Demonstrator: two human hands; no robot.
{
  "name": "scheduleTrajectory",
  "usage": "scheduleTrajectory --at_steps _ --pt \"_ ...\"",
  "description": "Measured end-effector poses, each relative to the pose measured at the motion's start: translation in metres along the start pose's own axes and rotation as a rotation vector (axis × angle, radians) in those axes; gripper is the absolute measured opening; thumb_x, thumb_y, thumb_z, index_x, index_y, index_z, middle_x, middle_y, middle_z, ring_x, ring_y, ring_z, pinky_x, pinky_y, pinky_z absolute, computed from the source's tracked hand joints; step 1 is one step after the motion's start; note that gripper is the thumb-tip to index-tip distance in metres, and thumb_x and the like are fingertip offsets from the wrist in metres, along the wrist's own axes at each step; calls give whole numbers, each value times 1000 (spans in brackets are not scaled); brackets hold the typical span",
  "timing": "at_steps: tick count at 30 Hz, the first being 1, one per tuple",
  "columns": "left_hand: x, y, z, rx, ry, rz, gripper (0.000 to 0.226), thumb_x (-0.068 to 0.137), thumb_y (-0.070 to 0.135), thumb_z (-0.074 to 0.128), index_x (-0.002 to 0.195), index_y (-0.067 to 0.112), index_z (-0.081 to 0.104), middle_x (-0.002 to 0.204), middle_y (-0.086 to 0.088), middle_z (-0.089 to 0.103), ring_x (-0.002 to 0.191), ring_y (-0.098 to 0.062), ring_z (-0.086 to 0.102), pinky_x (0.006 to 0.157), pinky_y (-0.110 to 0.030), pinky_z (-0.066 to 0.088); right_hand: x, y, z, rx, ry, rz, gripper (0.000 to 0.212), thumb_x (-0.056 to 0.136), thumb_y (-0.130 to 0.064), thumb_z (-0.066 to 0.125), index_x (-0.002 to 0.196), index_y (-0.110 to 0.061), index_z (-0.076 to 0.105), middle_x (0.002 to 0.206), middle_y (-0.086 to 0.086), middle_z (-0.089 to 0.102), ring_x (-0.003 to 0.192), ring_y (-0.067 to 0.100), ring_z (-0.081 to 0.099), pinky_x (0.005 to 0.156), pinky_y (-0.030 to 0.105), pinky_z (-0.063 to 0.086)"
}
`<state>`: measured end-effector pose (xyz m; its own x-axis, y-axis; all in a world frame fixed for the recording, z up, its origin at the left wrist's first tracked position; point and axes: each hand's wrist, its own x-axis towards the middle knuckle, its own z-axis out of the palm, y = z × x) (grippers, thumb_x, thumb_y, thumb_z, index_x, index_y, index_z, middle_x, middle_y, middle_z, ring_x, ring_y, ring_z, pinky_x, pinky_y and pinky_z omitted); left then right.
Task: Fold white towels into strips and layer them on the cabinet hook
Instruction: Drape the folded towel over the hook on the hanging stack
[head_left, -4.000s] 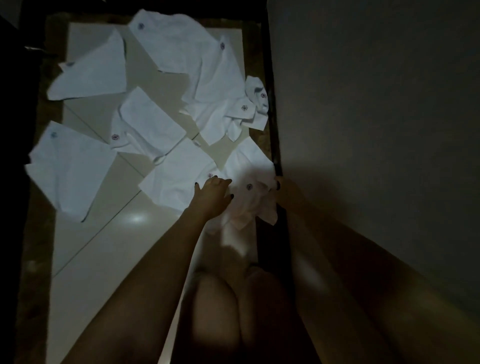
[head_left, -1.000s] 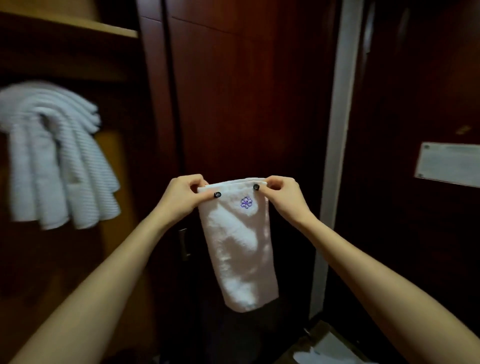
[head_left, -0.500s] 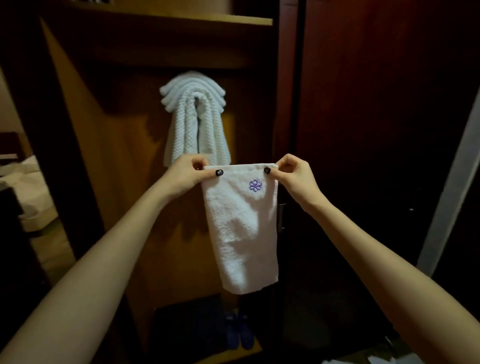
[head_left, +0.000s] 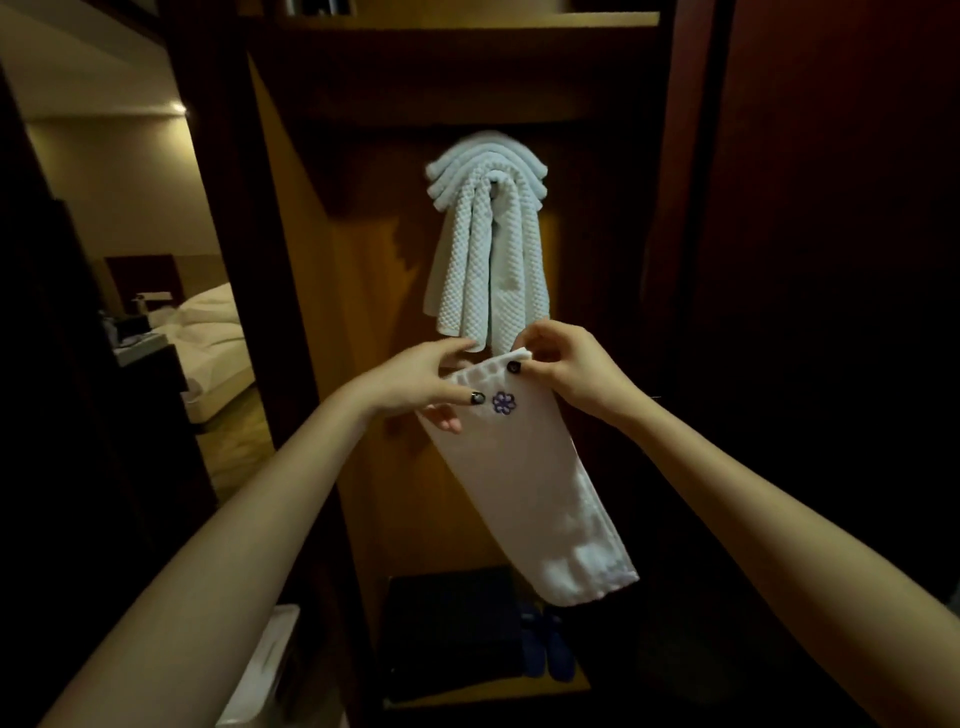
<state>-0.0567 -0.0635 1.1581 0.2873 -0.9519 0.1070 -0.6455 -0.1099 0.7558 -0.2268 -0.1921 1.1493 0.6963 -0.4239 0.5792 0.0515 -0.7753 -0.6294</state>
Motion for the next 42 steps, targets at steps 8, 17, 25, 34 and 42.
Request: scheduleTrajectory --at_steps 8,17,25,34,42 --pt "-4 -7 8 107 28 91 4 89 11 68 86 13 69 84 -4 68 69 -11 71 58 -17 51 -7 2 -1 -1 -64 5 9 85 -4 71 93 -3 67 89 8 70 82 12 66 77 30 52" --pt "-17 -7 12 43 136 321 17 85 15 74 77 9 60 76 7 58 71 1 49 66 -14 38 -15 7 -3 205 -68 184 11 82 -5 75 83 -9 65 72 -1 67 63 0 63 63 12 49" --pt "-30 6 13 -22 225 389 20 84 13 75 82 0 60 76 2 57 66 -1 52 59 -13 40 -10 -10 0 374 -139 134 16 81 1 73 79 -14 68 102 3 69 88 7 68 78 19 54" --pt "-35 14 8 -44 152 375 13 84 4 72 77 5 61 76 2 57 70 -2 51 64 -16 41 -9 -19 0 352 -242 143 8 84 0 71 84 -8 68 84 -1 73 79 6 68 72 15 52" --pt "-28 13 -1 -172 262 416 19 83 4 73 84 20 65 109 3 64 94 0 61 77 -12 48 -1 -32 1 213 -97 126 15 80 -2 76 74 -11 65 69 -3 66 64 1 60 64 16 47"
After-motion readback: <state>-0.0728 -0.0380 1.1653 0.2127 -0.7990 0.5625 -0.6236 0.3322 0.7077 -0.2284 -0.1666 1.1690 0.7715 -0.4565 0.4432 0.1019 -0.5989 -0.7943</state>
